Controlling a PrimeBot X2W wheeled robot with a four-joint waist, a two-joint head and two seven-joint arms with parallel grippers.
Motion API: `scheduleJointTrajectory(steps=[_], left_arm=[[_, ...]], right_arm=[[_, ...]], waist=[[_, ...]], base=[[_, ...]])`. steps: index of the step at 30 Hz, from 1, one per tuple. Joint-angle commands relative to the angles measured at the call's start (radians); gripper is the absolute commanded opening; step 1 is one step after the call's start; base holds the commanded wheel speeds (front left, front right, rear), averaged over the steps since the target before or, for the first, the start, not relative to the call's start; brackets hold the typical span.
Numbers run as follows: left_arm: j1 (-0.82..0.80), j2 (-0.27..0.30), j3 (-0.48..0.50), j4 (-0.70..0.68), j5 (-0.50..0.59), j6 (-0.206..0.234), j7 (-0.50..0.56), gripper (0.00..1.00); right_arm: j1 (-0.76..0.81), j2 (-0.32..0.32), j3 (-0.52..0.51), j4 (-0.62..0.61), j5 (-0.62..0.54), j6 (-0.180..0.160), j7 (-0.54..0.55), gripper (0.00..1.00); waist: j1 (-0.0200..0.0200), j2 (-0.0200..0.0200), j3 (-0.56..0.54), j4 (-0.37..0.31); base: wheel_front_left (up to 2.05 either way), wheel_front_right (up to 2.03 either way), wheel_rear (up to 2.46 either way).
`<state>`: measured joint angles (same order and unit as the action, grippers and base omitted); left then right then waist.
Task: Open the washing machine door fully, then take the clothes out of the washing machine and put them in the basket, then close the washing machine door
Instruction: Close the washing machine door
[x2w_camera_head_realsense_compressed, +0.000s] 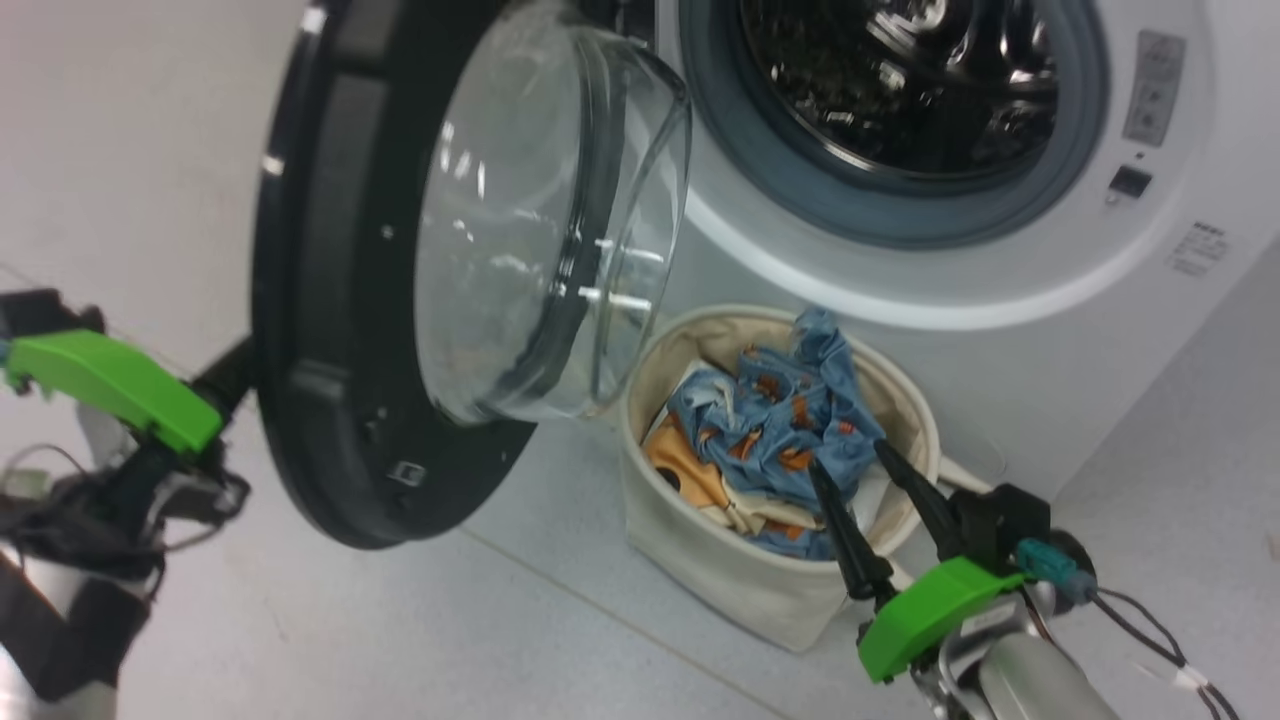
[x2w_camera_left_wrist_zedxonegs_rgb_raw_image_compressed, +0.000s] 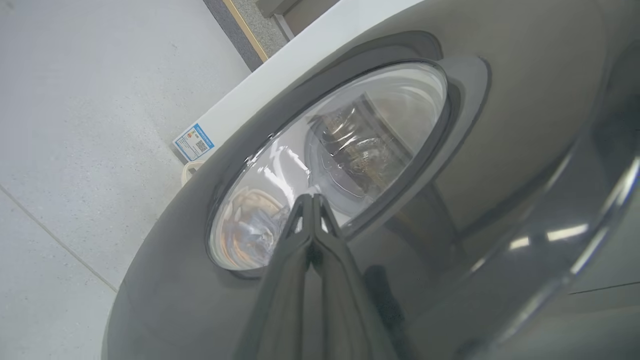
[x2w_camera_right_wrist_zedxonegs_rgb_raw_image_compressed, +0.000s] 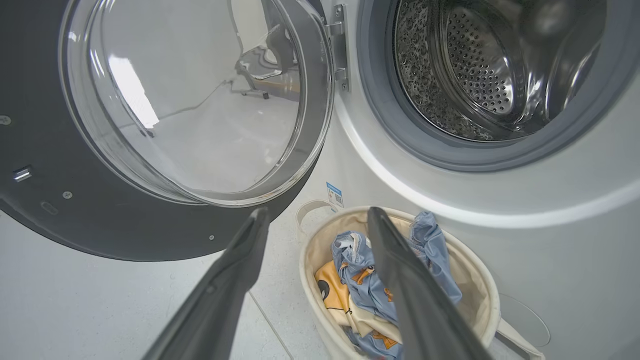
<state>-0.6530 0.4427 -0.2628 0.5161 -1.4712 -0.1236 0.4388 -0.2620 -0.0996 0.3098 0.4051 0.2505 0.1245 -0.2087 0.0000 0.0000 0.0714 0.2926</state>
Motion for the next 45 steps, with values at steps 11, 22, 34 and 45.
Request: scheduleJointTrajectory(steps=[11,22,34,45], left_arm=[[0.019,-0.060,-0.064,-0.081,0.010,-0.007,-0.002,0.00],[-0.048,-0.169,-0.111,-0.044,0.004,-0.007,-0.054,0.00],[-0.080,-0.215,-0.179,-0.113,0.000,-0.007,-0.063,0.00],[-0.109,-0.222,-0.204,-0.101,-0.001,-0.007,-0.112,0.00]], right_arm=[[0.020,0.031,0.022,0.021,0.032,0.006,-0.041,1.00],[0.003,0.040,0.005,0.020,0.024,0.006,-0.050,1.00],[-0.026,0.046,-0.028,-0.006,0.007,0.006,-0.053,1.00],[-0.039,0.049,-0.039,-0.041,0.016,0.006,-0.053,1.00]], waist=[[0.0000,0.0000,-0.087,-0.028],[0.0000,0.0000,-0.057,-0.116],[0.0000,0.0000,0.018,-0.289],[0.0000,0.0000,0.046,-0.428]], base=[[0.00,0.00,0.00],[0.00,0.00,0.00],[0.00,0.00,0.00],[0.00,0.00,0.00]])
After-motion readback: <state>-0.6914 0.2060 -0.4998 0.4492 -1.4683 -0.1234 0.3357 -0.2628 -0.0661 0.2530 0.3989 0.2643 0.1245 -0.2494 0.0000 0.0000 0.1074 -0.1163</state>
